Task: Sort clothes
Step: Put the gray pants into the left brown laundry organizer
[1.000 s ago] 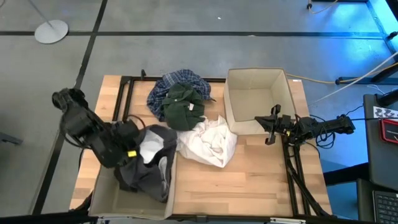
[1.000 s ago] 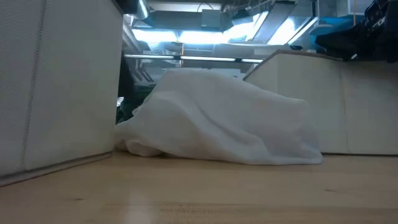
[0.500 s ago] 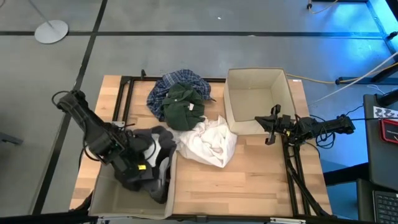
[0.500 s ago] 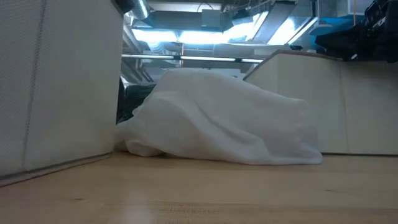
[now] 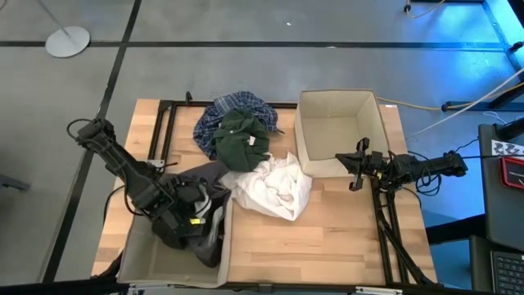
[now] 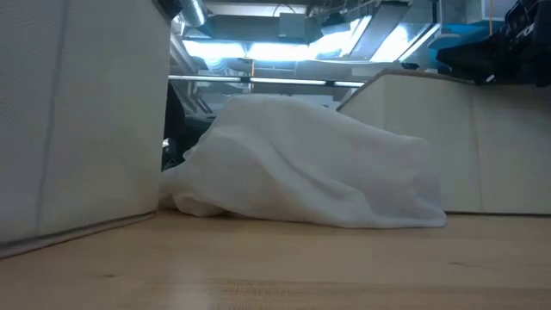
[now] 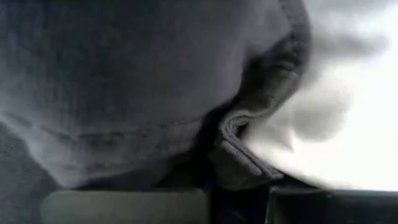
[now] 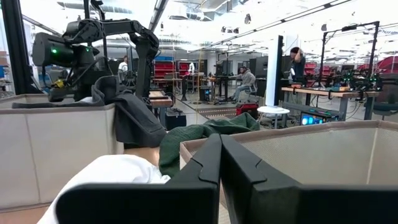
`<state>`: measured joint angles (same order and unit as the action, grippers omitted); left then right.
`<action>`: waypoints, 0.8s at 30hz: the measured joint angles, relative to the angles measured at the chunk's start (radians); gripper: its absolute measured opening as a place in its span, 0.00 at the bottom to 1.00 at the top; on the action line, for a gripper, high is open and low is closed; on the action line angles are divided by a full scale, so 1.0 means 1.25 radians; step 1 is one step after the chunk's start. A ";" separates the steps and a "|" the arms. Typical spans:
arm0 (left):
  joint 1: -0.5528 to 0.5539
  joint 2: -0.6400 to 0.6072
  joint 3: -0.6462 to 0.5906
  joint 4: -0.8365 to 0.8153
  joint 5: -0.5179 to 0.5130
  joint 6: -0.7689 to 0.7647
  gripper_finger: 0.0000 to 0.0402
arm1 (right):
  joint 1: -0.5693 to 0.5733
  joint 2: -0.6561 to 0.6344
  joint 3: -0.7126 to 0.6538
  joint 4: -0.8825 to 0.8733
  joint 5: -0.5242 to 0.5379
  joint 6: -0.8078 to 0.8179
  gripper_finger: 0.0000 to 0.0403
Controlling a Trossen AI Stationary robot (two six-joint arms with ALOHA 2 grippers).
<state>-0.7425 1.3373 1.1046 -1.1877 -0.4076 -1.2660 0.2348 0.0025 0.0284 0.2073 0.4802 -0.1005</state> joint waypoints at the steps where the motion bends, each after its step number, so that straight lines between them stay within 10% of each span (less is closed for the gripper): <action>1: 0.001 0.000 0.000 0.000 0.000 -0.001 0.13 | 0.000 0.000 0.000 0.000 -0.001 0.004 0.03; 13: 0.069 0.000 0.002 -0.004 0.118 -0.047 0.49 | 0.000 0.000 0.001 -0.016 -0.001 0.013 0.03; 24: 0.133 -0.094 0.126 -0.039 0.258 -0.013 0.52 | 0.000 0.000 0.001 -0.019 -0.001 0.013 0.03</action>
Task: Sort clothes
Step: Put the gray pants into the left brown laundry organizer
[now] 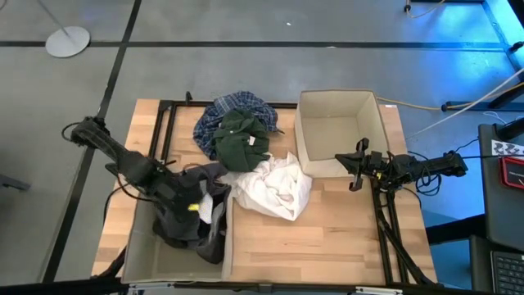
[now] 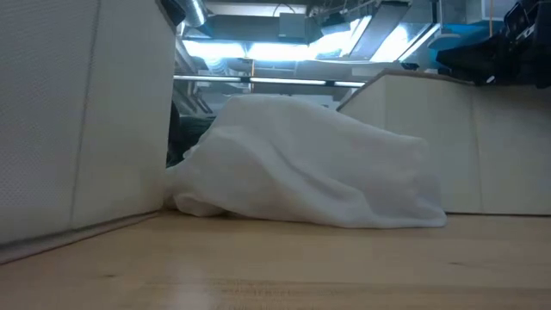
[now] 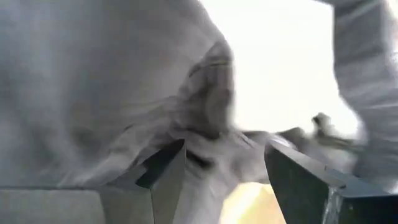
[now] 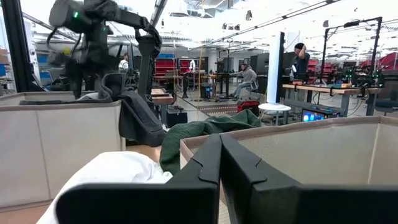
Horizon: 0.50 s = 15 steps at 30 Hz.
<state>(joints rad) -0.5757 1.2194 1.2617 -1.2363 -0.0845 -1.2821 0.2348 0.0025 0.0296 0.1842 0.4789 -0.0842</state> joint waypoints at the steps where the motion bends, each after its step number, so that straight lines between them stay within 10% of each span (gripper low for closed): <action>1: 0.002 -0.013 0.012 -0.015 -0.010 -0.006 0.52 | 0.000 0.000 0.000 0.000 0.000 0.000 0.03; 15: 0.003 -0.124 0.028 -0.021 -0.331 0.027 0.52 | 0.000 0.000 0.000 -0.003 0.006 0.000 0.03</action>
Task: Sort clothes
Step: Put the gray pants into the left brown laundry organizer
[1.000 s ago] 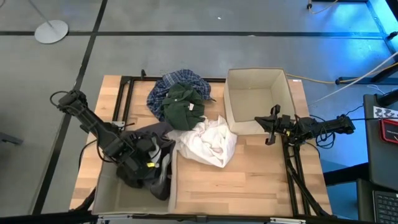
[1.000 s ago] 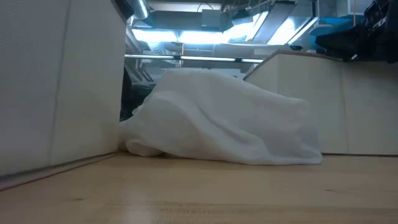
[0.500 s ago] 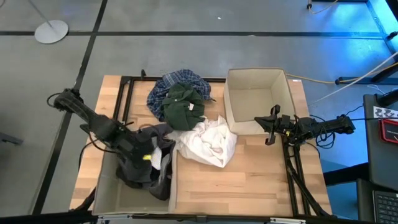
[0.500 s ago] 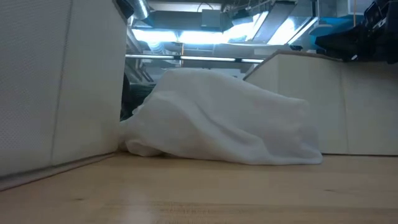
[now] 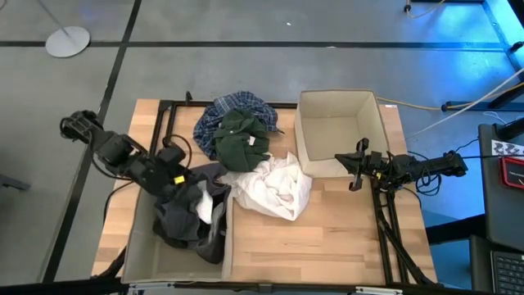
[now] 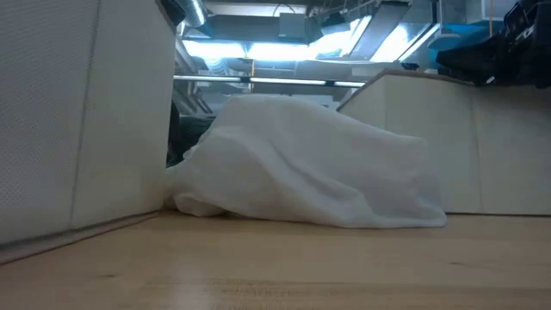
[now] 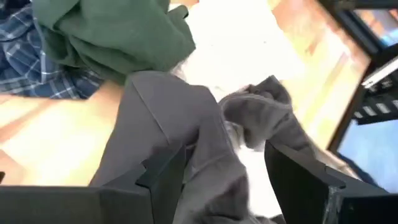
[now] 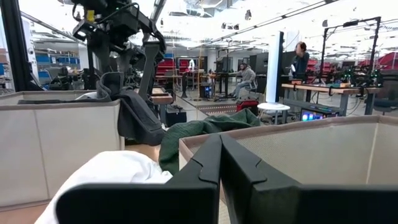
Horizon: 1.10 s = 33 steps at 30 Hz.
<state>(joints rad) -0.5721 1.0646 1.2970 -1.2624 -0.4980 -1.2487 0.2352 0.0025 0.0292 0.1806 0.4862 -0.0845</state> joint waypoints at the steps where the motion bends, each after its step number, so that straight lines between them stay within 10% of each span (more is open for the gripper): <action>1: 0.003 0.007 -0.007 0.008 0.000 0.000 0.52 | 0.000 0.000 0.000 0.000 0.001 -0.001 0.03; 15: 0.012 0.111 -0.098 0.125 0.205 0.000 0.52 | 0.000 0.000 0.000 -0.006 0.002 -0.018 0.03; 33: 0.014 0.159 -0.215 0.185 0.259 0.030 0.52 | 0.000 0.000 0.000 -0.015 0.010 -0.022 0.03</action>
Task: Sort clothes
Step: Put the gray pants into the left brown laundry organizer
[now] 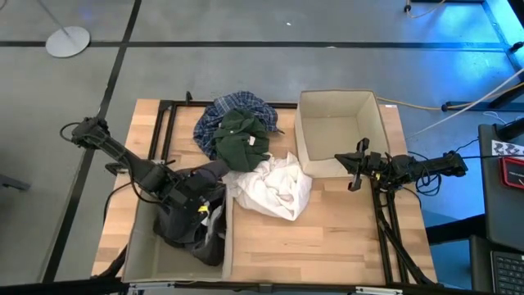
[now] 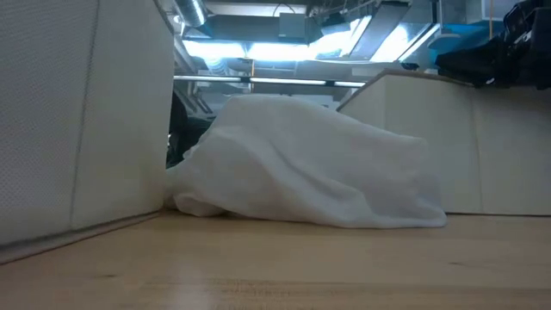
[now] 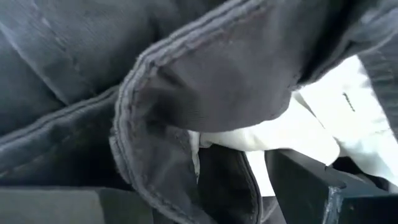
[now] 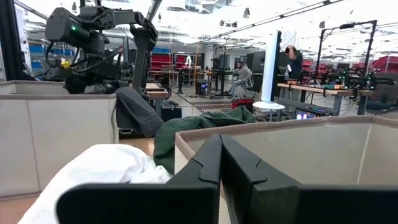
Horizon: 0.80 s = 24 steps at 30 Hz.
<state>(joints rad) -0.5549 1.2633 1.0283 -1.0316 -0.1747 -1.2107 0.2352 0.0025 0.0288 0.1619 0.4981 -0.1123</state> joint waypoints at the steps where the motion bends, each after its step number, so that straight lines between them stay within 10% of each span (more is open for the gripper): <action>1: 0.000 0.000 -0.004 0.001 -0.001 0.004 0.52 | 0.000 0.000 0.000 0.000 0.001 0.000 0.03; 24: 0.013 0.001 -0.016 0.015 0.094 0.052 0.52 | 0.000 0.000 -0.001 -0.002 0.009 -0.010 0.03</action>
<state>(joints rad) -0.5387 1.2648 1.0085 -1.0132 -0.0575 -1.1461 0.2352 0.0025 0.0281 0.1596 0.5095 -0.1245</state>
